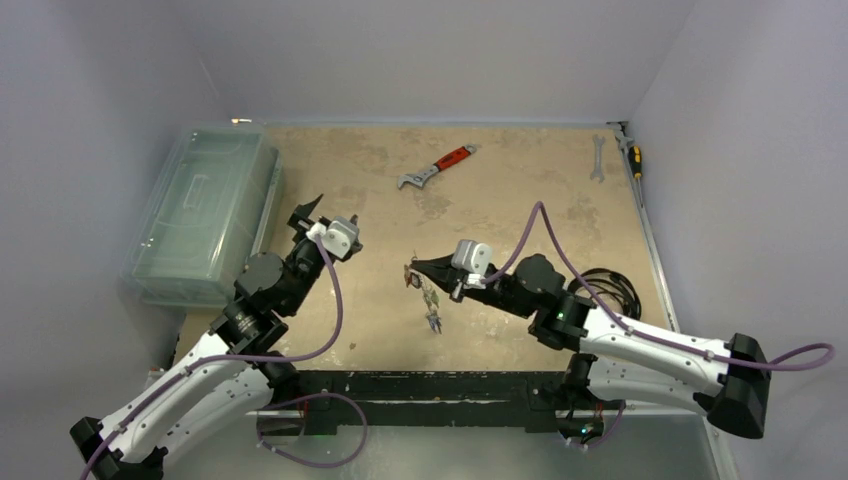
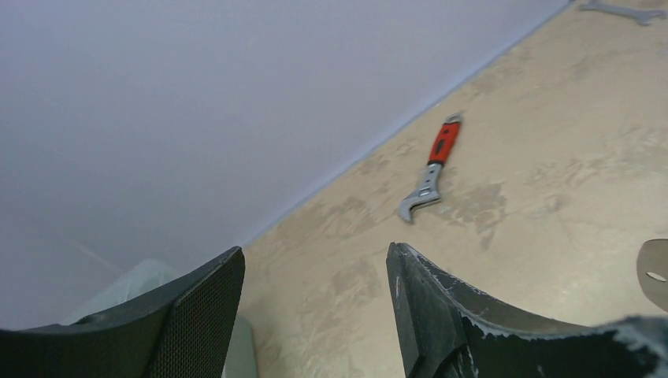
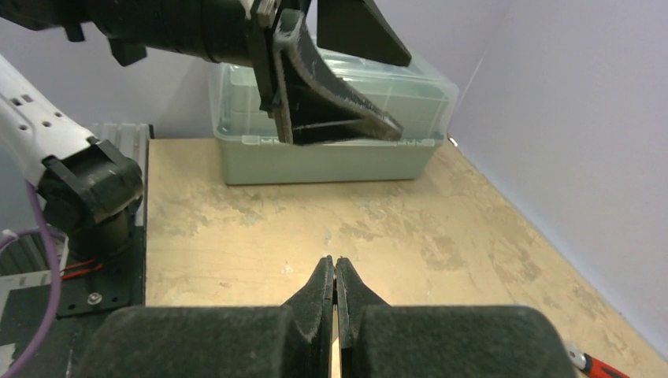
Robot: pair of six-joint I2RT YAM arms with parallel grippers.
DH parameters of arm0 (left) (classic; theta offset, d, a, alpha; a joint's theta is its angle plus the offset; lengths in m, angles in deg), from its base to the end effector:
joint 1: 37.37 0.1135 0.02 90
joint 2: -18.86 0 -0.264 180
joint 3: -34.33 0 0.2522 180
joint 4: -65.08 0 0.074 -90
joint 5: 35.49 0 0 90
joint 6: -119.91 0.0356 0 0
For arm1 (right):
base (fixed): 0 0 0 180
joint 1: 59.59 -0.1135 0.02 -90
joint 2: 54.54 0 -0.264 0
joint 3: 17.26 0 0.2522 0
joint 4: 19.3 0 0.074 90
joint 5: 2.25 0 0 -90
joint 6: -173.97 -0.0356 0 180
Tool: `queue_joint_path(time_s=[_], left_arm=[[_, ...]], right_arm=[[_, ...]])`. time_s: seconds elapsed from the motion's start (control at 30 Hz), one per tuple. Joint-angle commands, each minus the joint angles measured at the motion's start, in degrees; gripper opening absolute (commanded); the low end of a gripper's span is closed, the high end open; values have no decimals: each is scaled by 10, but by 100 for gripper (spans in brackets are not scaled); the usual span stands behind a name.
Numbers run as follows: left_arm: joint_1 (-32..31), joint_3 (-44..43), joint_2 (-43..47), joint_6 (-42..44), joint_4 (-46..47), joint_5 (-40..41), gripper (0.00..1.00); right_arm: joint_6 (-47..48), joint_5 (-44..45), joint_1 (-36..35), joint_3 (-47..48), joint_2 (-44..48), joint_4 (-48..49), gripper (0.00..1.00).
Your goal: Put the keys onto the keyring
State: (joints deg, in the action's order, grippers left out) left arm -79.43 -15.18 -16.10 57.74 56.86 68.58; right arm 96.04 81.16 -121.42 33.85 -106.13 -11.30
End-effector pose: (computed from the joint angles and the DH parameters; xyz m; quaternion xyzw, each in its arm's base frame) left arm 0.1213 -0.0978 0.3401 0.3044 0.5949 -0.0105 0.7439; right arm 0.0987 0.1929 0.3326 -0.4302 0.5000 0.3502 0.6651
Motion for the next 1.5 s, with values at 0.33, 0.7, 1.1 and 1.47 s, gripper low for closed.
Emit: queue_joint_path(time_s=[0.33, 0.7, 1.1, 1.47], left_arm=[[33, 8, 2, -29, 39, 117, 66], [38, 5, -13, -34, 34, 100, 65], [42, 0, -31, -41, 27, 81, 64], [44, 0, -44, -44, 26, 76, 64]], right_arm=[[10, 146, 1, 190, -232, 163, 0], [-134, 219, 20, -31, -269, 239, 0], [-215, 292, 26, -173, -225, 247, 0], [-275, 277, 26, -207, -249, 260, 2]])
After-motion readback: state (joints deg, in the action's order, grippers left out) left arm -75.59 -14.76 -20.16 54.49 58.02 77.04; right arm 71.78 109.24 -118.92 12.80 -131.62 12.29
